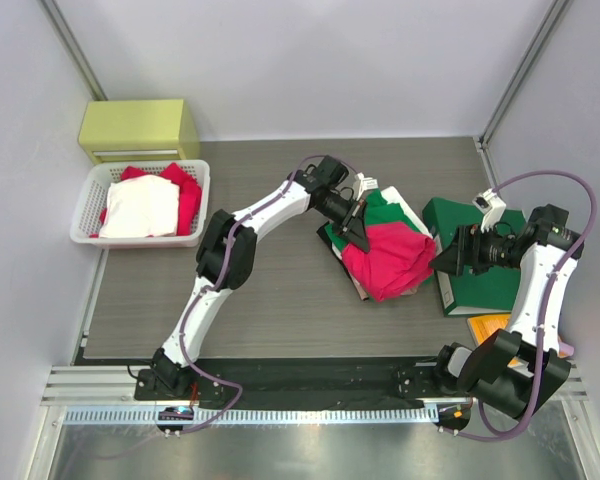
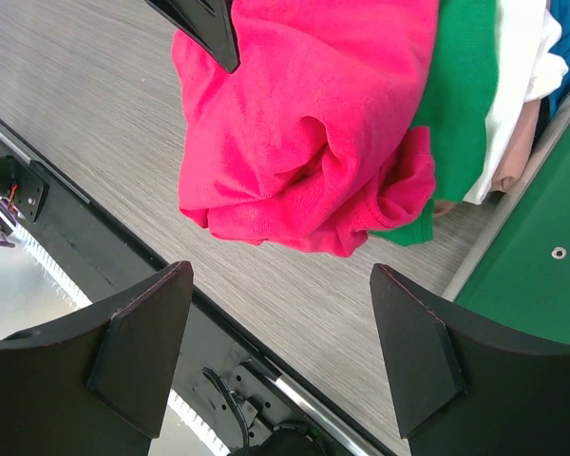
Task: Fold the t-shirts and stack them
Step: Put the neatly folded tshirt into the corner of the board with both arms
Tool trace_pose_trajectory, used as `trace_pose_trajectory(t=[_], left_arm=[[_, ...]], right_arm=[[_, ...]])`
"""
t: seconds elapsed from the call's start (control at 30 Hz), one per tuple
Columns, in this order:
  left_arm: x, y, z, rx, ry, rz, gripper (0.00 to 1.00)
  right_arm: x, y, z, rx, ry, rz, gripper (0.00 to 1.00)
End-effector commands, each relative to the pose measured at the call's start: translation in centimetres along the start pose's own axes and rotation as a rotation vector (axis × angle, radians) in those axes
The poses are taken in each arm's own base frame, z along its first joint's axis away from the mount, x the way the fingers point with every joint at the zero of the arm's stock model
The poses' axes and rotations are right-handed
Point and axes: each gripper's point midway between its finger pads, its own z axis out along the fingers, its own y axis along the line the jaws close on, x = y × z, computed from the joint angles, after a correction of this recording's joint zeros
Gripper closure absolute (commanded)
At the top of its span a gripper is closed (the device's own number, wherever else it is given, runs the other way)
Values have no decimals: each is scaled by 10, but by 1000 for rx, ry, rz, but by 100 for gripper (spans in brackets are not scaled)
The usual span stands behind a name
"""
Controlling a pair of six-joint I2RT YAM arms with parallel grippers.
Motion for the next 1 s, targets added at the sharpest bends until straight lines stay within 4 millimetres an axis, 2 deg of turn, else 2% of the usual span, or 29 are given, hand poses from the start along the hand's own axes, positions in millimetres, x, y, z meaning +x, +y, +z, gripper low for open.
trace_pose_trajectory(t=[0.0,0.17,0.23,0.3,0.53,0.6,0.67,0.97], left_arm=[[-7,-15,2,36,-6,53,100],[-7,-10,-3,-35,-4,92,100],[-8,-14,-5,-40,-7,104,100],[-8,-14,-6,-48,-10,107,100],[-6,-12,-3,-59,-1,115,100],[-5,-12,-3,-63,1,119,100],[-4,-12,-4,-73,4,126,100],[-2,-6,0,-96,16,137,100]], right_arm=[[-6,-2,-2,16,-21,-39,19],[-7,0,-3,0,-20,-41,19],[-5,12,-6,-59,-3,-76,19],[-5,10,-5,-79,12,-37,18],[5,-15,11,-133,83,89,18],[3,-13,12,-182,85,95,14],[3,-7,10,-219,85,79,0],[5,-4,15,-236,110,51,0]])
